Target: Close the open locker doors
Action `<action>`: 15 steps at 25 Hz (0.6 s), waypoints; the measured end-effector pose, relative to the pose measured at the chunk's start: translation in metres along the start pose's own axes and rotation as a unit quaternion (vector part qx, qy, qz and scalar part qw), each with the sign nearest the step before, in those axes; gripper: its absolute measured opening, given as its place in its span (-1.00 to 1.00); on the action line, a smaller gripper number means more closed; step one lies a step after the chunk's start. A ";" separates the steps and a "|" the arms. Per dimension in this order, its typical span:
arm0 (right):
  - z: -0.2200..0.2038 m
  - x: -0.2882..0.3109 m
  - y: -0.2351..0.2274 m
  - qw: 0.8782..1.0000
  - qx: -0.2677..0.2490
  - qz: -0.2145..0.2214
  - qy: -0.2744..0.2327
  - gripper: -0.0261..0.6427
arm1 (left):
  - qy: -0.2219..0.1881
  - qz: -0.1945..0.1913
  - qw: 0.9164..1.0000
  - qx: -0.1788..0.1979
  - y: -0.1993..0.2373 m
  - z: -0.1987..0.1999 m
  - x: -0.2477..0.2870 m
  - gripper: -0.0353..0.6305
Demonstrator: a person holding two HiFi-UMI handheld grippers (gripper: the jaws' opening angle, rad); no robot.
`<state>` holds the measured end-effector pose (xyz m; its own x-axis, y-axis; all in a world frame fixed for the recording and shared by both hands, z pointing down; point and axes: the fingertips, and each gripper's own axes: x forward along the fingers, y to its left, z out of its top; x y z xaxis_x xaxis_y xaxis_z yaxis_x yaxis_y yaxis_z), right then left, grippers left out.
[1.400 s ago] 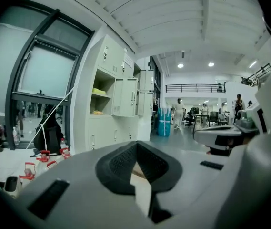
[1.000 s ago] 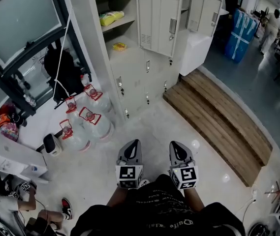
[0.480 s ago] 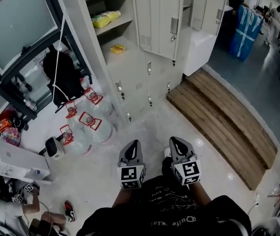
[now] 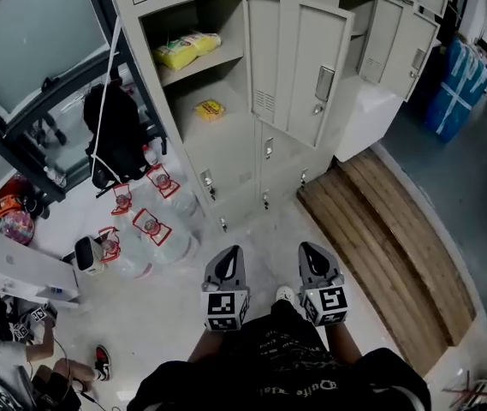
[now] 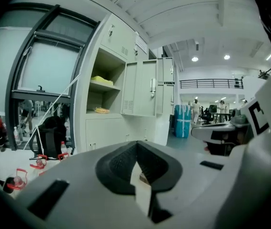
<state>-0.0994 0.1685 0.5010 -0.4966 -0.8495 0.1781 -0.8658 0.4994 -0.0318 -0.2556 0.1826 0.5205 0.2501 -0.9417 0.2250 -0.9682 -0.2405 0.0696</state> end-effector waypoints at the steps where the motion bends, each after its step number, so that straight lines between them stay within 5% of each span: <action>1: 0.003 0.008 -0.008 1.000 -0.001 0.006 -0.001 -0.90 | -0.001 0.003 1.000 -0.002 -0.002 0.005 0.009 -0.87; 15: 0.035 0.091 -0.115 0.998 -0.003 0.065 -0.012 -0.90 | -0.025 0.065 0.996 -0.059 -0.014 0.044 0.109 -0.87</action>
<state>-0.0472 0.0282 0.4860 -0.6059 -0.7815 0.1488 -0.7938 0.6064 -0.0469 -0.2152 0.0730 0.5014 0.1196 -0.9741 0.1920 -0.9834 -0.0897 0.1578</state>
